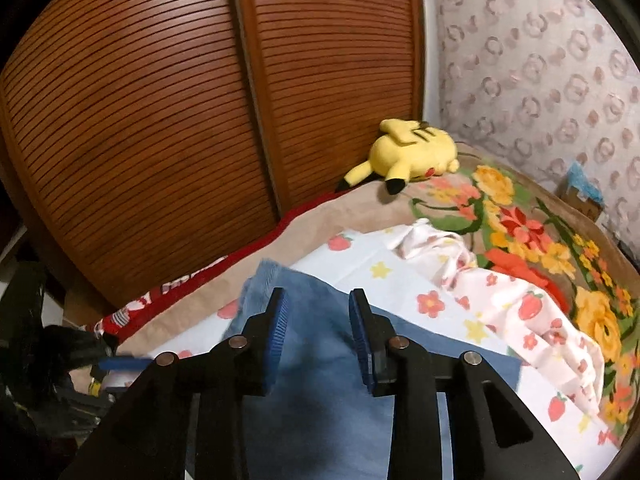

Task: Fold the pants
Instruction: 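Open both tools and release the folded jeans on the sheet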

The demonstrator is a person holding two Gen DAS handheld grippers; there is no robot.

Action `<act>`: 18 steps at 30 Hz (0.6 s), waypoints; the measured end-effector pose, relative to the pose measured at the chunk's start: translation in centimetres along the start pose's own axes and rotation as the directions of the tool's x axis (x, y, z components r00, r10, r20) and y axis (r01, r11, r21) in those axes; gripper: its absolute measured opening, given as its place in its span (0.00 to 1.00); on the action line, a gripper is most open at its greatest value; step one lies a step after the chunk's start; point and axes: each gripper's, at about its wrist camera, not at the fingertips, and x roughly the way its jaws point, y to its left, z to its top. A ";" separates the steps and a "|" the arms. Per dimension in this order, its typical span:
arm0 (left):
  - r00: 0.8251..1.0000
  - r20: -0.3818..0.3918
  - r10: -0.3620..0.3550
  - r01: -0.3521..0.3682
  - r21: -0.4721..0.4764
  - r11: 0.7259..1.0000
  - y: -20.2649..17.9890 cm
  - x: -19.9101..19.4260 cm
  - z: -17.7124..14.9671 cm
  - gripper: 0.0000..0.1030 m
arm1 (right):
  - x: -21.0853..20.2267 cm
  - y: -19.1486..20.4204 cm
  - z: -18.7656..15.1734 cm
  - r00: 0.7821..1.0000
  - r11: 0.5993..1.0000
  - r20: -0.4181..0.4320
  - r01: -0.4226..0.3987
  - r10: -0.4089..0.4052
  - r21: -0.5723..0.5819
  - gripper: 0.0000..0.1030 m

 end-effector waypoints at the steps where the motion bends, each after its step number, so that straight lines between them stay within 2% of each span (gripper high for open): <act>1: 1.000 0.014 -0.008 0.008 0.002 1.000 0.0 -0.1 0.2 0.44 | -0.2 -0.2 -0.3 1.000 1.000 0.003 0.006 -0.006 0.002 0.32; 6: 1.000 0.020 -0.017 0.017 0.030 0.999 -0.6 0.8 1.6 0.55 | -2.6 -1.4 -2.4 0.997 0.997 0.025 0.072 -0.073 0.017 0.32; 11: 0.999 0.034 -0.034 0.032 0.059 0.998 -1.9 1.2 3.0 0.75 | -6.0 -1.8 -4.3 0.987 0.989 0.069 0.140 -0.143 0.051 0.38; 18: 0.996 0.068 -0.049 0.042 0.104 0.994 -4.5 1.2 4.4 0.76 | -11.8 -0.7 -6.2 0.954 0.973 0.191 0.222 -0.230 0.062 0.44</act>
